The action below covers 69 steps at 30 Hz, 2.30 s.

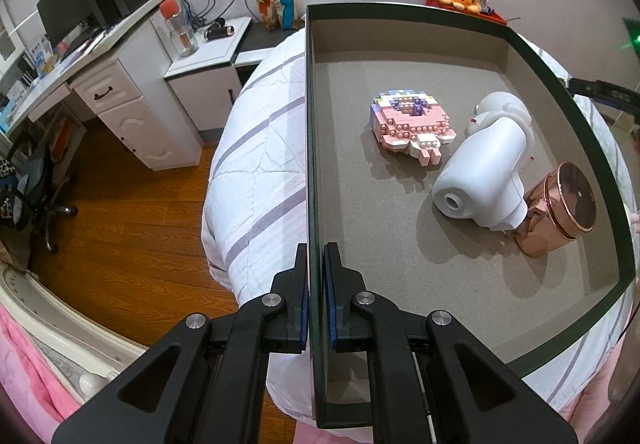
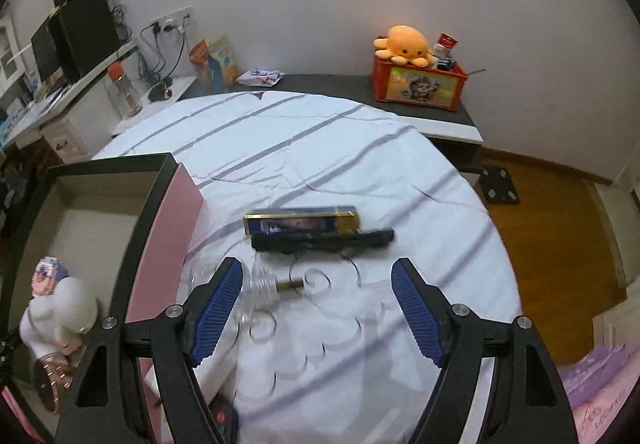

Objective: Organize rigid objects
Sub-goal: 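Grasp the blue-gold battery pack with the right gripper, then carry the battery pack into the box and release it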

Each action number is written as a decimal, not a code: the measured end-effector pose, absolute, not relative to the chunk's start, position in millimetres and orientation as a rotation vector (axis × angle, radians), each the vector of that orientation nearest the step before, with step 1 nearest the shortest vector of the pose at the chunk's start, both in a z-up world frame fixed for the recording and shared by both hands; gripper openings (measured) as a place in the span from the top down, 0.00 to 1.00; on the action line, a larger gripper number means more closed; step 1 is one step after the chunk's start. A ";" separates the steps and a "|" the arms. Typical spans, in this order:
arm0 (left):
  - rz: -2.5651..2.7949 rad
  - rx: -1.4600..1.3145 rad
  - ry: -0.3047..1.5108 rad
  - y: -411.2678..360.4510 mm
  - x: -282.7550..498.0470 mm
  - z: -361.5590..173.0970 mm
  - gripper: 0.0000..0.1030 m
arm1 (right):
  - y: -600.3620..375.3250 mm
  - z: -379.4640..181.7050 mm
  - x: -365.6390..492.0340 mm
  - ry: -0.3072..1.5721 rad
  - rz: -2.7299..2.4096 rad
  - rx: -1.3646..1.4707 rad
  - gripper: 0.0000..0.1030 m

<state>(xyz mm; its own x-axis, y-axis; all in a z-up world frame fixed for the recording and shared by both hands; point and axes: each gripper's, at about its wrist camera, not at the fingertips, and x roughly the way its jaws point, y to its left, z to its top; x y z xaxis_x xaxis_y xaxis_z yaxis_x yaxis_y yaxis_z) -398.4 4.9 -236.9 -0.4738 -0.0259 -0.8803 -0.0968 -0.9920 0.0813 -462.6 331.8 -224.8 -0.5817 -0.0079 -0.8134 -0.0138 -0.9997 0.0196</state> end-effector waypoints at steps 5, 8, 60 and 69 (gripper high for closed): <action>2.655 -1.593 0.194 5.6 -398.6 -236.4 0.94 | 327.0 -235.8 -482.5 -0.013 2.803 -1.442 0.24; 2.657 -1.595 0.207 6.3 -398.6 -236.6 0.94 | 328.7 -237.8 -490.9 -0.023 2.803 -1.435 0.24; 2.651 -1.605 0.207 5.3 -400.5 -240.5 0.94 | 292.0 -192.1 -491.8 -0.185 2.988 -1.327 0.85; 2.656 -1.607 0.183 6.0 -402.0 -240.3 0.94 | 200.1 -177.1 -479.2 -0.282 3.162 -1.529 0.85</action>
